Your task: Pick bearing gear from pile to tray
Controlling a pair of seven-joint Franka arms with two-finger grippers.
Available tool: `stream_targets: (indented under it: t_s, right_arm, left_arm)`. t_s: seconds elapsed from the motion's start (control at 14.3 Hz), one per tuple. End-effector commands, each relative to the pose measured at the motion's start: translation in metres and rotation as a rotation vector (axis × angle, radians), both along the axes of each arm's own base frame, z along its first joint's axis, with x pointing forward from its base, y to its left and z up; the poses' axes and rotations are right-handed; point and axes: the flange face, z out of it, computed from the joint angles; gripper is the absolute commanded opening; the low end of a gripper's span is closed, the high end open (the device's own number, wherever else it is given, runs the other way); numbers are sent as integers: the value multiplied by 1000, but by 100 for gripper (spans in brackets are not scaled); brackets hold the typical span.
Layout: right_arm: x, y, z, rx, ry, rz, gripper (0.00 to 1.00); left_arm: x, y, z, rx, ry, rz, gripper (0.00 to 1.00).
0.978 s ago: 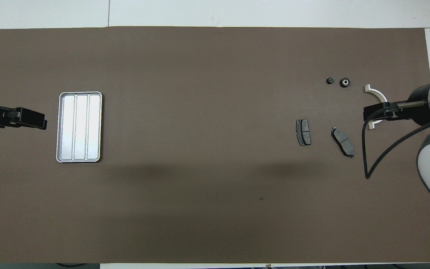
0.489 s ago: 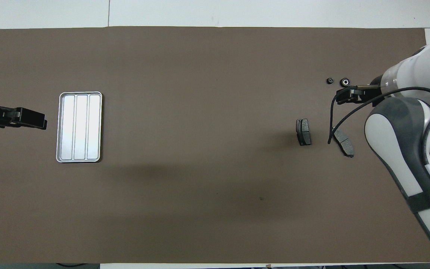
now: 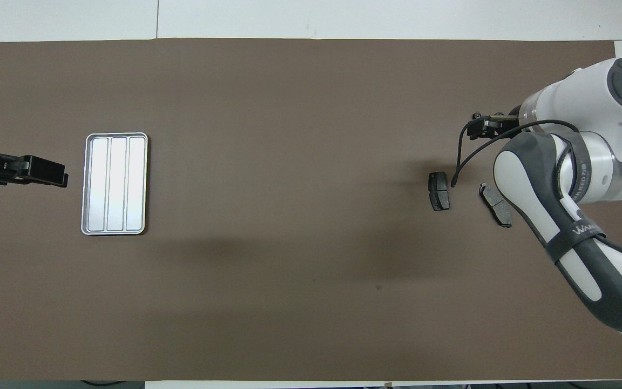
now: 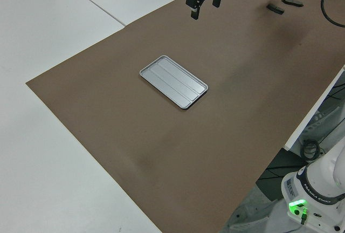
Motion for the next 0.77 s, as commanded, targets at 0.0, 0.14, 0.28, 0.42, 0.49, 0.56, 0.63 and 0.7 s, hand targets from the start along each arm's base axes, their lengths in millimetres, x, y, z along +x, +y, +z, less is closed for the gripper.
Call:
stream_targets:
  t_s: [0.0, 0.14, 0.28, 0.42, 0.49, 0.56, 0.63, 0.7]
  right_arm:
    - [20, -7, -18, 6, -13, -30, 100]
    - [42, -8, -33, 6, -9, -33, 100]
    - [61, -11, -55, 15, 2, -147, 100]
    - [64, -9, -62, -17, 12, -257, 100]
    - [64, -11, -65, -23, 15, -307, 100]
    - [64, -11, -71, -22, 20, -339, 100]
    - [67, -10, -77, -22, 22, -365, 100]
    - [73, -7, -75, -21, 11, -399, 100]
  left_arm:
    - [-7, 0, 1, -18, -10, 2, 100]
    - [-7, 0, 1, -18, -10, 2, 100]
    - [-7, 0, 1, -17, -10, 2, 100]
    - [-7, 0, 1, -17, -10, 2, 100]
    - [-7, 0, 1, -18, -10, 2, 100]
    - [-7, 0, 1, -18, -10, 2, 100]
    - [-7, 0, 1, -18, -10, 2, 100]
    - [-7, 0, 1, -17, -10, 2, 100]
